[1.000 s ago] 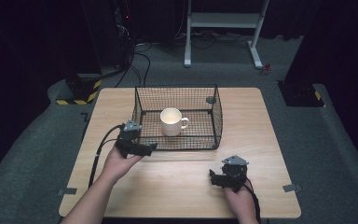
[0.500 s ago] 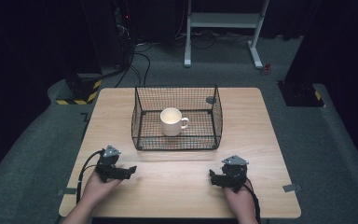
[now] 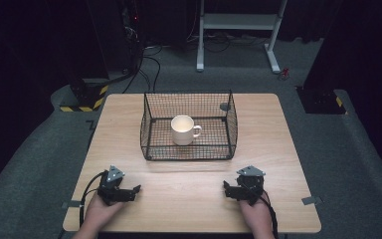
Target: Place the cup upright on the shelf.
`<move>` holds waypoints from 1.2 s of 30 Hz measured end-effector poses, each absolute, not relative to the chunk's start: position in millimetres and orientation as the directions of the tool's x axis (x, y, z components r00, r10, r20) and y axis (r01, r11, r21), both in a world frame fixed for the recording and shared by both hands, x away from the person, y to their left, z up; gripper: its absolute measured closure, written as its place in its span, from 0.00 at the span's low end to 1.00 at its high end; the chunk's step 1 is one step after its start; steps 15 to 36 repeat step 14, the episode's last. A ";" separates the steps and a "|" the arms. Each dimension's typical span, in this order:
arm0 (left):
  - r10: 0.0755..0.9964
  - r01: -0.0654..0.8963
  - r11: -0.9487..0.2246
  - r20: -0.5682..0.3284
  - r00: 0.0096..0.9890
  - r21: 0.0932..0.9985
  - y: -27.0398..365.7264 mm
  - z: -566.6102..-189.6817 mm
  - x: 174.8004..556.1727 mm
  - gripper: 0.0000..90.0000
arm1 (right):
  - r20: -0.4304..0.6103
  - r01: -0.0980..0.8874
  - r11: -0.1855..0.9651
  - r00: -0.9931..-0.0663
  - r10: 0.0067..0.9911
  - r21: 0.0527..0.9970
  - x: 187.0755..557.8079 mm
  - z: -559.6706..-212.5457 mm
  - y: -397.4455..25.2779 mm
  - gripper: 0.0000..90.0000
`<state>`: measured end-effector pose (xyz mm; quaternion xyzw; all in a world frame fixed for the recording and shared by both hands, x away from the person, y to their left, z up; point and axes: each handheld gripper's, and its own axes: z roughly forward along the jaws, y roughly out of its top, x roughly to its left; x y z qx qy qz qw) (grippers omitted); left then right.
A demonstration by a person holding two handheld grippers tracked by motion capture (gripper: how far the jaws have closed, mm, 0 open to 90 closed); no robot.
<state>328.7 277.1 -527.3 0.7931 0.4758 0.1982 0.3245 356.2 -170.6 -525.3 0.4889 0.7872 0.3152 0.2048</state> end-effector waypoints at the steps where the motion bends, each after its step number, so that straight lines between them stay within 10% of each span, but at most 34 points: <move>1: 0.885 0.625 -0.333 0.005 0.466 0.706 276.7 -527.8 328.4 0.09 | -0.014 0.641 0.323 -0.438 0.899 0.696 356.2 -525.3 -170.6 0.10; 36: 0.882 0.621 -0.333 0.002 0.471 0.709 277.7 -528.5 328.3 0.08 | -0.013 0.642 0.321 -0.436 0.900 0.696 356.1 -525.3 -170.4 0.10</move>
